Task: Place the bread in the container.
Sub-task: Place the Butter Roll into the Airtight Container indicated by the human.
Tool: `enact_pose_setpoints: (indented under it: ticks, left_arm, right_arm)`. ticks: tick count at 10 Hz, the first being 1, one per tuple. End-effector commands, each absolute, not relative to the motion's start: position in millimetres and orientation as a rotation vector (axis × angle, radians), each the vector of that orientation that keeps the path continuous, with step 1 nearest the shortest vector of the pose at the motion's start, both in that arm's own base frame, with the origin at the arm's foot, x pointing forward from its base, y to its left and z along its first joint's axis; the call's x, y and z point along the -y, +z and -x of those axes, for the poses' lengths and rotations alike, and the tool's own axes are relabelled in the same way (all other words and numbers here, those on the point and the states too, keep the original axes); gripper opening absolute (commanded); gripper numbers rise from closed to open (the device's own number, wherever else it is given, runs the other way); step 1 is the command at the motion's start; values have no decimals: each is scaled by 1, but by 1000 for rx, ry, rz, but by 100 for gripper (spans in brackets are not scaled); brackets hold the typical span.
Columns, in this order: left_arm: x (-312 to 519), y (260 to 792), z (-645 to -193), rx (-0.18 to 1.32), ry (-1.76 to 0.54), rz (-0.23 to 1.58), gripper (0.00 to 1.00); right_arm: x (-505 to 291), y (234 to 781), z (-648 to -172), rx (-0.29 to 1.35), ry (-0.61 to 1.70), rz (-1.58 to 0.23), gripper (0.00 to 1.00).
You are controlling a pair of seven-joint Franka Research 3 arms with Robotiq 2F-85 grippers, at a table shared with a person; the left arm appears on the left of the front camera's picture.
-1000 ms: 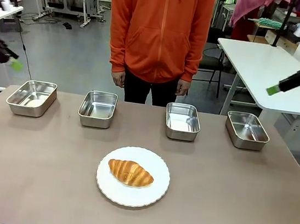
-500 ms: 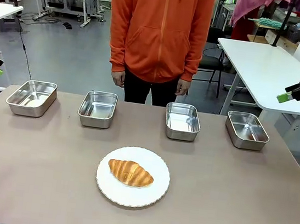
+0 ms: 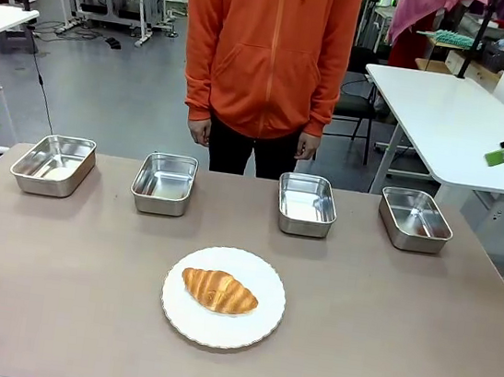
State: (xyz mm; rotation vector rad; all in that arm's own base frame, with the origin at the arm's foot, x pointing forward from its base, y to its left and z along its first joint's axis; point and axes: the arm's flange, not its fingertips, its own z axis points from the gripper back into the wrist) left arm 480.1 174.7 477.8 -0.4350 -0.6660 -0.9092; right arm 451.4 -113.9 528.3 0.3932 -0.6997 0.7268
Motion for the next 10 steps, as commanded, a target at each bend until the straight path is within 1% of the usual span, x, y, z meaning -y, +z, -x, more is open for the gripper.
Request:
enact_pose_setpoints:
  ticks: [1, 4, 6, 8, 10]
  left_arm:
    - [-189, 491, -489, 700, -852, 494, 100]
    - [-196, 509, -484, 722, -751, 558, 100]
    - [-197, 516, -479, 735, -713, 559, 100]
    - [-193, 518, -480, 710, -654, 549, 100]
    - [-189, 526, -474, 735, -637, 553, 100]
  right_arm:
    - [136, 535, -461, 757, 698, -452, 100]
    - [154, 546, -461, 810, 657, -489, 100]
    - [156, 553, -460, 826, 645, -510, 100]
    - [155, 559, -462, 832, 603, -526, 100]
    - [153, 561, -463, 831, 585, -535, 100]
